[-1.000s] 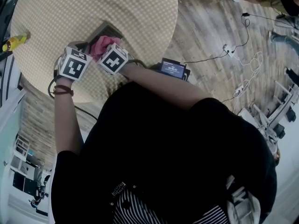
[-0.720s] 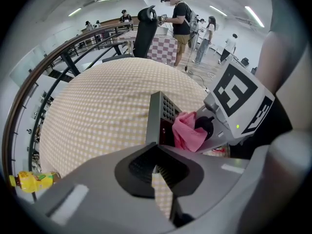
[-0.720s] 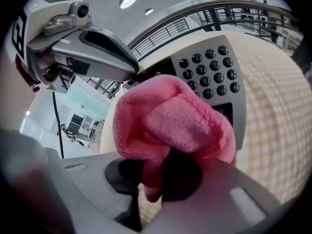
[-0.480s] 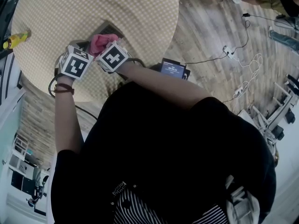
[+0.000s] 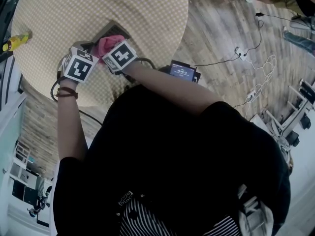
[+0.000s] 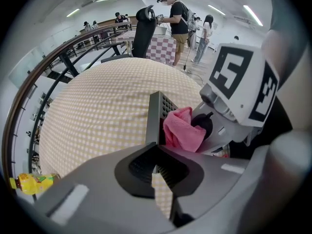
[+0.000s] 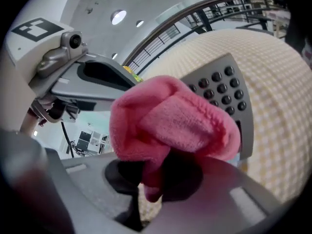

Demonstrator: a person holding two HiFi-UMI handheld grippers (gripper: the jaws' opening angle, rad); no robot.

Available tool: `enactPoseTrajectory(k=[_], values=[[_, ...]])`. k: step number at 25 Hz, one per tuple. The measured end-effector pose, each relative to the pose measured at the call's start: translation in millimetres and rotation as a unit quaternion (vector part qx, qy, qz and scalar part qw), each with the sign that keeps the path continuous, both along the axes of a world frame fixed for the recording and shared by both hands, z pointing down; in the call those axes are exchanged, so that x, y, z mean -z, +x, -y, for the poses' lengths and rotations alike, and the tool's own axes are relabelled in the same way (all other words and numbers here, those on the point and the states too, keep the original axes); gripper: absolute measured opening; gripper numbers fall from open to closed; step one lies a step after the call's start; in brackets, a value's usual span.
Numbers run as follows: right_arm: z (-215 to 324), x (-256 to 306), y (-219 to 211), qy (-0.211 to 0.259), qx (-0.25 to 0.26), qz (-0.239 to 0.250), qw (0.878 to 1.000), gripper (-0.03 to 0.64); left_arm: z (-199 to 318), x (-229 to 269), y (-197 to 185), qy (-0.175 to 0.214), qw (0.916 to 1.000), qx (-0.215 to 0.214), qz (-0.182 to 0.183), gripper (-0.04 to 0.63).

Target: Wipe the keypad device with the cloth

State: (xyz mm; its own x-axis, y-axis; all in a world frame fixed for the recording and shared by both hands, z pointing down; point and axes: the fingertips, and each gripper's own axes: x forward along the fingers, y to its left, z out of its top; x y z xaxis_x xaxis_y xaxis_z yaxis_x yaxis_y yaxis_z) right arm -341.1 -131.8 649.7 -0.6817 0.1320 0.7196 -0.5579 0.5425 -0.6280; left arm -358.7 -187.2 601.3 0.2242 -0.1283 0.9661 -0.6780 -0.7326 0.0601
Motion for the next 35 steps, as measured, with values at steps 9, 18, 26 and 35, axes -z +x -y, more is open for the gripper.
enactPoseTrajectory(k=[9, 18, 26, 35], values=[[-23, -36, 23, -0.026, 0.017, -0.043, 0.999, 0.067, 0, 0, 0, 0.002, 1.0000, -0.002, 0.001, 0.000], [15, 5, 10, 0.077, -0.025, -0.006, 0.997, 0.067, 0, 0, -1, 0.003, 1.0000, -0.007, 0.005, 0.000], [26, 18, 5, 0.085, -0.004, 0.010, 0.996, 0.067, -1, 0, 0, 0.001, 1.0000, -0.009, 0.003, 0.000], [-8, -23, 23, 0.027, 0.000, -0.028, 0.999, 0.067, 0, 2, -2, 0.003, 1.0000, -0.004, 0.002, 0.000]])
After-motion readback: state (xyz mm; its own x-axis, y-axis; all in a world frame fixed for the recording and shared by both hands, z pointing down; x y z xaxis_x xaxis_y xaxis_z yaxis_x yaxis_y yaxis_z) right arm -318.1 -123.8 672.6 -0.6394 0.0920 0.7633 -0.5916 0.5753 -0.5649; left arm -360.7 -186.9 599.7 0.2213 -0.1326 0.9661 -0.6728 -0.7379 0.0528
